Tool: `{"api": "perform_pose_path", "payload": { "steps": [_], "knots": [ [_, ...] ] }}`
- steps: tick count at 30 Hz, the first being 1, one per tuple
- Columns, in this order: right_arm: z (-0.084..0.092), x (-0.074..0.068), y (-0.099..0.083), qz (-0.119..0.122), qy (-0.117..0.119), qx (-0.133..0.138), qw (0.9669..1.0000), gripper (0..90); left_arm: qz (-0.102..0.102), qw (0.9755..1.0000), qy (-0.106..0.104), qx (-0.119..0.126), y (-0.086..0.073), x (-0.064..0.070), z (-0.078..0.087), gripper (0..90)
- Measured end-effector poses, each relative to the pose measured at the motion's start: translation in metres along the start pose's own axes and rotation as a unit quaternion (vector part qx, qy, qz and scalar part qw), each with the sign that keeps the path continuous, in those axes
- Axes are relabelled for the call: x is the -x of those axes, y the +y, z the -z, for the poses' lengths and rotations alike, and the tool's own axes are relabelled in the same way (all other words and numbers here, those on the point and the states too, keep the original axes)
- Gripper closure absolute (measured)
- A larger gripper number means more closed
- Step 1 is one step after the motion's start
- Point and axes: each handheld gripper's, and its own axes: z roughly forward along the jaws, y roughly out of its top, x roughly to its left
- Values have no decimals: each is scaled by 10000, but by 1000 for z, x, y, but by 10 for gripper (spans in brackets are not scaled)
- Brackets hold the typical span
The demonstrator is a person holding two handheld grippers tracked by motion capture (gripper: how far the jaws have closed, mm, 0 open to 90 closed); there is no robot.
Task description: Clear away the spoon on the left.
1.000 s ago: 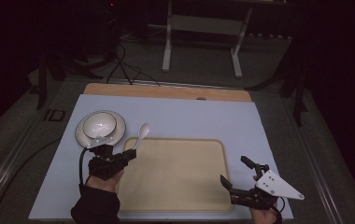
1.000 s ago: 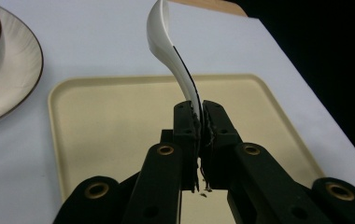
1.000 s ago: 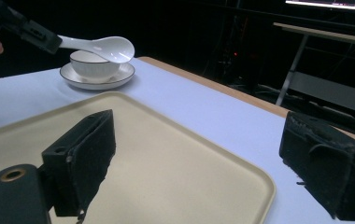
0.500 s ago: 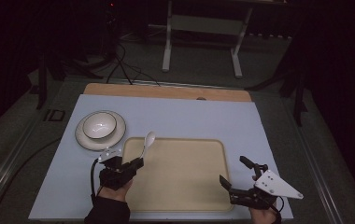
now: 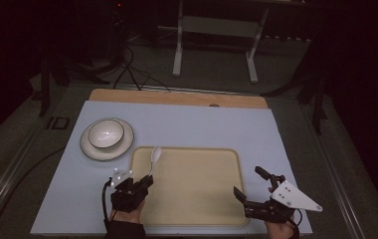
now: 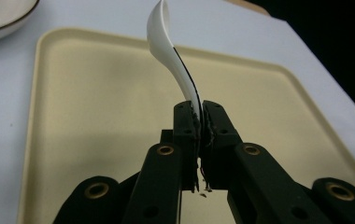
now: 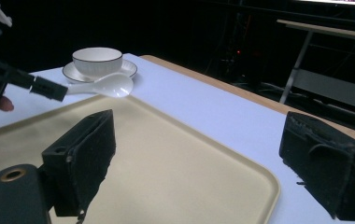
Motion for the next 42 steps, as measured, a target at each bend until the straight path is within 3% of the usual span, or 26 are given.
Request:
{"api": "perform_pose_path", "payload": {
  "steps": [5, 6, 8, 9, 17, 26, 32, 42],
  "knots": [
    [0, 0, 0, 5, -1, -5, 10000, 107, -42, 9999, 129, -77, -9, 0, -2, 859],
    [0, 0, 0, 3, 2, -8, 10000, 107, 40, 9999, 130, -58, -10, 0, -3, 859],
    [0, 0, 0, 5, 1, -10, 10000, 107, -69, 9996, 260, -54, -11, 1, -4, 859],
    [0, 0, 0, 1, 2, -5, 10000, 107, 27, 9997, 227, -39, -12, 0, -5, 859],
    [0, 0, 0, 4, 6, -9, 10000, 107, -17, 9990, 433, -136, -18, -3, -15, 858],
    [-1, 0, 0, -1, 12, -29, 10000, 107, 48, 9984, 502, -247, -21, -5, -20, 855],
    [0, 0, 0, 6, 15, -25, 10000, 107, 111, 9972, 586, -442, -23, -9, -23, 848],
    [-1, 0, 0, -24, 79, -49, 10000, 108, 112, 9942, 773, -741, -18, -19, -28, 756]
  ]
}}
